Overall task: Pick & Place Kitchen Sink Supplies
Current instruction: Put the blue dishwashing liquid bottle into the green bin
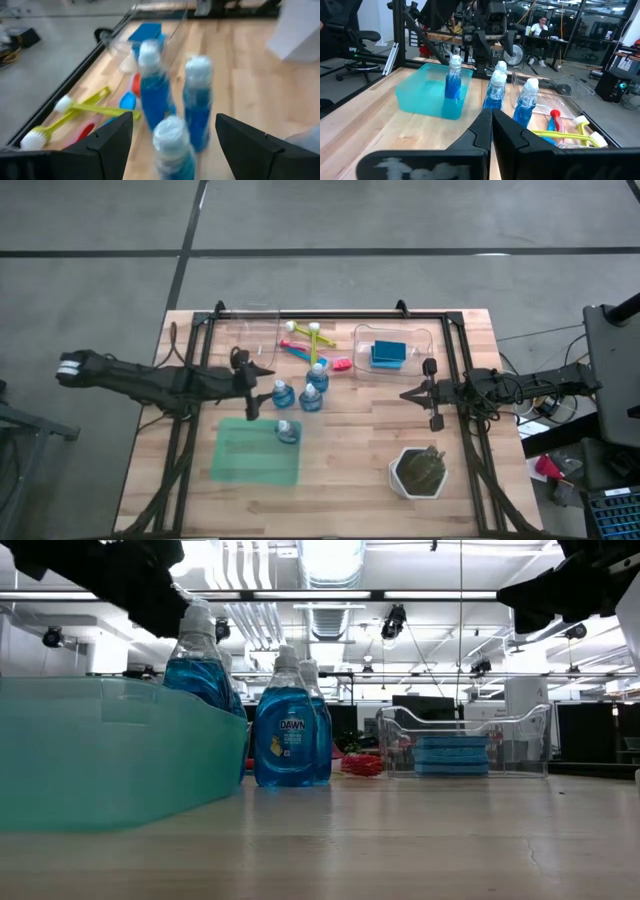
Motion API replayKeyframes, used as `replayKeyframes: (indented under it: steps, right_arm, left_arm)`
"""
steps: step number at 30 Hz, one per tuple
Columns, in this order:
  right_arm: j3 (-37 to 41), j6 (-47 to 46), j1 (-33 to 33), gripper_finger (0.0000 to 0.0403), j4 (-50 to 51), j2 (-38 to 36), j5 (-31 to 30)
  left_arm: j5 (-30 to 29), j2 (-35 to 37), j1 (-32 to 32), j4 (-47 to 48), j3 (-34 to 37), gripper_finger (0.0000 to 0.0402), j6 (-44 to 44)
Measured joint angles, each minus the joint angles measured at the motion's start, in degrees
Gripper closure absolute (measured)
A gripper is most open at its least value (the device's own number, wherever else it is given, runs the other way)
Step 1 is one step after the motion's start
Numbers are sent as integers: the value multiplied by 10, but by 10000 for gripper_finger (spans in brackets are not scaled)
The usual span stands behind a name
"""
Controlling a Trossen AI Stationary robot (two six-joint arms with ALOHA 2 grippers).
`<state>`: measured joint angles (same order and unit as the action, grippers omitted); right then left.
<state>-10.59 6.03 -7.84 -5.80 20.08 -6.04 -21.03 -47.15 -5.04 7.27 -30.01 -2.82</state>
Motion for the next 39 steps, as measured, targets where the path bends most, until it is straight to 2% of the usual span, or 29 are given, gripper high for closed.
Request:
replayKeyframes:
  steps: [5,15,21,28,35,39]
  right_arm:
    - [0,0,0,394,0,0,0]
    - [0,0,0,394,0,0,0]
    - [0,1,0,394,0,0,0]
    - [0,0,0,394,0,0,0]
    - [0,1,0,394,0,0,0]
    - [0,1,0,394,0,0,0]
  left_arm:
    - [-24,-34,7,-4,-1,124,7]
    - [-9,-91,24,-26,1,133,36]
    - [-3,-108,26,-27,1,173,37]
    - [8,-109,27,-28,-4,272,43]
    - [5,-98,27,-26,-17,277,44]
    - [1,-84,27,15,-47,277,56]
